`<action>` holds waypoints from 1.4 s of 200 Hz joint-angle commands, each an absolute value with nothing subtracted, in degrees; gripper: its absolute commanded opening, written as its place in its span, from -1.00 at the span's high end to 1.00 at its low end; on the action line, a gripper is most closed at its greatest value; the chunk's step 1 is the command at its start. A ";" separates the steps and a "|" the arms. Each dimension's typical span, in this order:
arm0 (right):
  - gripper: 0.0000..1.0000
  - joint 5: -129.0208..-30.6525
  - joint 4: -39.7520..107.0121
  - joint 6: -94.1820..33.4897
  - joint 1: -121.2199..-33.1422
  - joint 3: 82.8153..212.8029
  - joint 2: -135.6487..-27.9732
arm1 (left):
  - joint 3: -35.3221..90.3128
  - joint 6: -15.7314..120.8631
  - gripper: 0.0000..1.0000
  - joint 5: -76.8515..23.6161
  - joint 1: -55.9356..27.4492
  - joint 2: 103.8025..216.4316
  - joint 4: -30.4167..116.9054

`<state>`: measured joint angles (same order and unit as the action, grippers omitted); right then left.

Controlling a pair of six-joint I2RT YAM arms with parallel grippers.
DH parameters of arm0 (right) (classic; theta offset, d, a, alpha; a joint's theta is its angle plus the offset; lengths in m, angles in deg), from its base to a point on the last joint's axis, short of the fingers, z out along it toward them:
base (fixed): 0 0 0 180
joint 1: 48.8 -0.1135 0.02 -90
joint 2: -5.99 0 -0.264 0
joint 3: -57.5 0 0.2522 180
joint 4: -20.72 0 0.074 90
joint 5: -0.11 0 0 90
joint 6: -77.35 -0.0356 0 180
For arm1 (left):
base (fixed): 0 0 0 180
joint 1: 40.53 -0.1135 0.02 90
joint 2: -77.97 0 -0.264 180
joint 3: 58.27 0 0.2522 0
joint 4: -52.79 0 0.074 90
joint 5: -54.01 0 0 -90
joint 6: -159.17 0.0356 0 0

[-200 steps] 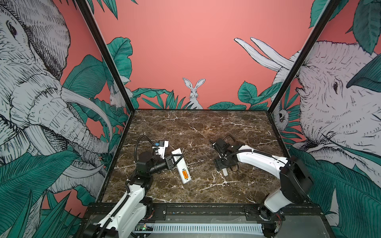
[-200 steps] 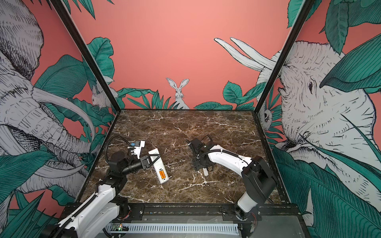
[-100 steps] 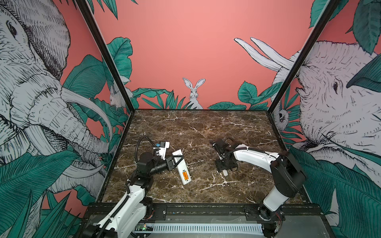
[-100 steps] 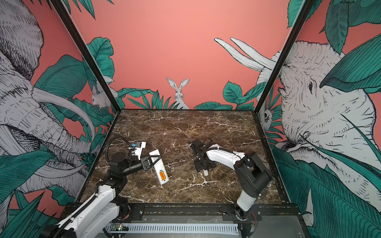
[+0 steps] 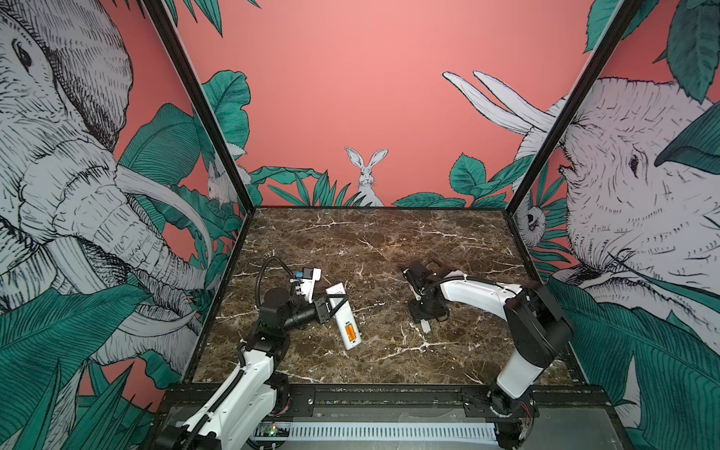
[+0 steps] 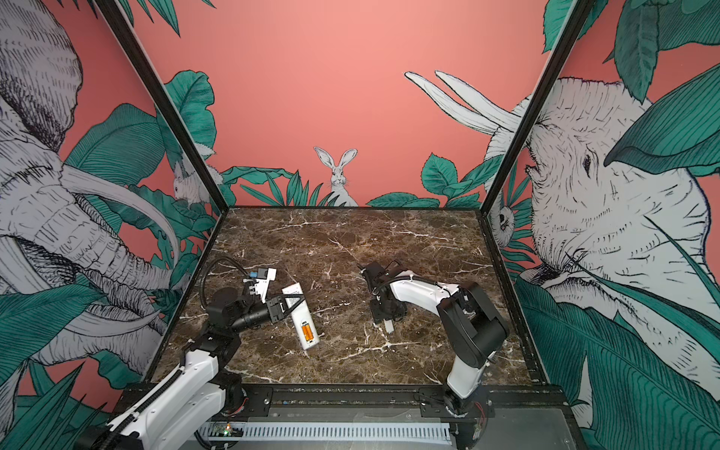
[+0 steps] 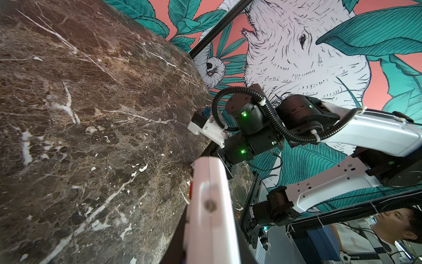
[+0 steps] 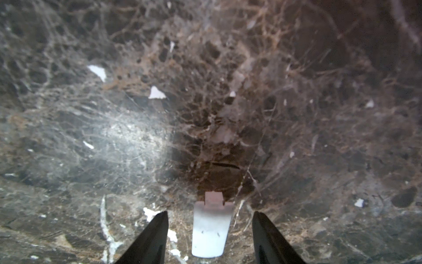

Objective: Load the batteries into the remote control
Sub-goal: 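Lower the right gripper onto the white battery cover on the table, then close the right gripper on the white cover and lift it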

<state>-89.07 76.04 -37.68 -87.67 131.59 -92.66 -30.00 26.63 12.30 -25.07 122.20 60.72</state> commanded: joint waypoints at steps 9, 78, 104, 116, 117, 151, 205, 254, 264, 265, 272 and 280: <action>-0.17 -88.66 76.05 -37.04 -87.19 131.81 -93.59 | -30.62 27.18 1.00 12.10 -24.71 121.30 61.17; 0.03 -88.70 75.47 -36.63 -86.77 131.87 -94.29 | -30.62 27.16 1.00 12.18 -24.61 121.29 61.17; 0.06 -88.31 75.29 -36.49 -86.60 131.96 -94.64 | -30.62 27.17 1.00 12.18 -24.61 121.27 61.26; 0.07 -88.33 75.27 -36.43 -86.59 132.21 -94.66 | -30.62 27.16 1.00 12.17 -24.63 121.26 61.35; 0.07 -88.32 75.31 -36.40 -86.59 132.23 -94.65 | -30.62 27.16 1.00 12.13 -24.63 121.24 61.35; 0.09 -88.38 75.39 -36.12 -86.56 132.82 -95.56 | -30.79 27.08 1.00 12.09 -24.53 121.48 61.52; 0.19 -88.81 75.36 -35.94 -86.50 132.78 -95.97 | -30.71 27.15 1.00 11.91 -24.36 121.87 61.61; 0.27 -89.37 75.63 -35.58 -86.50 132.37 -95.88 | -30.71 27.01 1.00 11.87 -24.40 121.84 61.61; 0.29 -89.37 75.53 -35.48 -86.50 132.42 -95.88 | -30.71 27.07 1.00 11.89 -24.41 121.84 61.61; 0.29 -89.32 75.53 -35.49 -86.50 132.42 -95.88 | -30.66 27.07 1.00 11.90 -24.39 121.83 61.61; 0.31 -89.31 75.59 -35.34 -86.50 132.42 -95.88 | -30.71 27.06 1.00 11.91 -24.36 121.78 61.61; 0.32 -89.40 75.63 -35.40 -86.48 132.43 -95.87 | -30.75 26.99 1.00 11.97 -24.37 121.80 61.61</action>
<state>-87.93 74.99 -36.07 -86.82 132.05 -94.58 -30.20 26.78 11.56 -24.81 122.22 60.06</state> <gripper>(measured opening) 0.346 0.206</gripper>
